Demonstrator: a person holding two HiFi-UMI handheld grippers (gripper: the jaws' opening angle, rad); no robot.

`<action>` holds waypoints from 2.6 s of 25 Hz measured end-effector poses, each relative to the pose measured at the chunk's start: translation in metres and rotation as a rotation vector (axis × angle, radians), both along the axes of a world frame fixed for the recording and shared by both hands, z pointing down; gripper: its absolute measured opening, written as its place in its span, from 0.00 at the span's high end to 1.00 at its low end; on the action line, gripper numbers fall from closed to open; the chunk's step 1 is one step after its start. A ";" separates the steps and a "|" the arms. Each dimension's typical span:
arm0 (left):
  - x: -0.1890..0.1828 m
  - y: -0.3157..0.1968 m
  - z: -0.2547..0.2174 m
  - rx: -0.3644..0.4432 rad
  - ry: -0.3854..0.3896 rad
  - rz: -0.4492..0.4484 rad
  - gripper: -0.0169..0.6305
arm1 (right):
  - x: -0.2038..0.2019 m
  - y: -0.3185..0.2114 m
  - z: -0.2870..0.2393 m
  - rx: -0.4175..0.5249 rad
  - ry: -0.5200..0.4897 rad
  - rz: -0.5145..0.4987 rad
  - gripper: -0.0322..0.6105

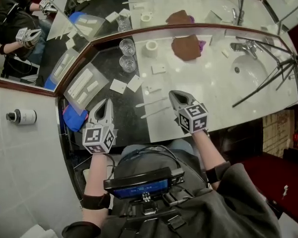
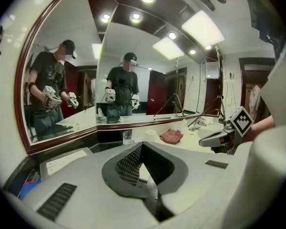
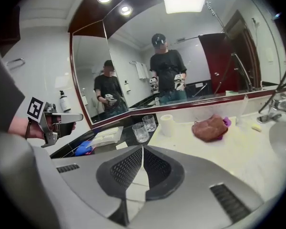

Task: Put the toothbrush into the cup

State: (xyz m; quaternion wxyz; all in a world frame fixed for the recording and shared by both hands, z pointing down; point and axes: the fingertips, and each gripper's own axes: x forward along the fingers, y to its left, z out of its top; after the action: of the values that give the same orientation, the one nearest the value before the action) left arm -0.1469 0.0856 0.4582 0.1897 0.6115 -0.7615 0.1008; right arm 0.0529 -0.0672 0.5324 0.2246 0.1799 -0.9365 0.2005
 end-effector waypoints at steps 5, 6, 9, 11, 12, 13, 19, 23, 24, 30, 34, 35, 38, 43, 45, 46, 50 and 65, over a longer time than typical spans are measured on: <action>-0.024 0.000 0.016 0.000 0.014 0.194 0.97 | -0.003 0.048 0.023 -0.018 0.087 0.220 0.91; -0.025 0.000 0.021 -0.010 0.012 0.233 0.97 | -0.002 0.057 0.028 -0.023 0.107 0.250 0.91; -0.024 0.004 0.034 -0.039 0.011 0.330 0.97 | 0.005 0.082 0.042 -0.063 0.171 0.334 0.90; -0.023 0.005 0.039 -0.045 0.015 0.375 0.97 | 0.008 0.098 0.049 -0.105 0.210 0.385 0.88; -0.022 0.004 0.040 -0.046 0.019 0.391 0.97 | 0.008 0.105 0.054 -0.130 0.227 0.405 0.87; -0.021 0.002 0.041 -0.045 0.024 0.402 0.97 | 0.010 0.111 0.061 -0.155 0.246 0.420 0.85; 0.007 -0.014 0.047 -0.032 0.038 0.484 0.97 | 0.017 0.116 0.107 -0.280 0.331 0.512 0.70; 0.019 -0.018 0.052 -0.042 0.048 0.512 0.97 | 0.017 0.108 0.121 -0.399 0.341 0.647 0.64; 0.021 -0.018 0.053 -0.045 0.050 0.516 0.97 | 0.020 0.106 0.125 -0.422 0.358 0.681 0.64; 0.031 -0.017 0.058 -0.065 0.060 0.532 0.97 | 0.017 0.076 0.128 -0.460 0.325 0.829 0.64; 0.033 -0.016 0.063 -0.083 0.060 0.538 0.97 | 0.002 0.066 0.137 -0.526 0.262 0.868 0.64; 0.034 -0.016 0.063 -0.086 0.059 0.539 0.97 | 0.004 0.065 0.141 -0.532 0.273 0.881 0.64; 0.035 -0.019 0.064 -0.093 0.056 0.548 0.97 | 0.020 0.068 0.153 -0.556 0.358 0.930 0.64; 0.037 -0.022 0.066 -0.102 0.055 0.558 0.97 | 0.027 0.070 0.168 -0.576 0.395 0.958 0.64; 0.037 -0.023 0.065 -0.100 0.054 0.561 0.97 | 0.028 0.071 0.171 -0.585 0.409 0.963 0.64; 0.036 -0.023 0.065 -0.101 0.053 0.561 0.97 | 0.029 0.072 0.172 -0.585 0.420 0.965 0.66; 0.033 -0.023 0.068 -0.112 0.052 0.559 0.97 | 0.033 0.071 0.172 -0.570 0.445 0.973 0.76; 0.027 -0.022 0.070 -0.114 0.057 0.549 0.97 | 0.037 0.074 0.171 -0.580 0.451 0.951 0.89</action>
State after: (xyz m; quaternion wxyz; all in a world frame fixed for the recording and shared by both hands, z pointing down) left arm -0.1199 0.0636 0.5283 0.2107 0.7859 -0.5546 0.1740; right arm 0.0903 0.0066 0.7036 0.3432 0.5488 -0.5895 0.4832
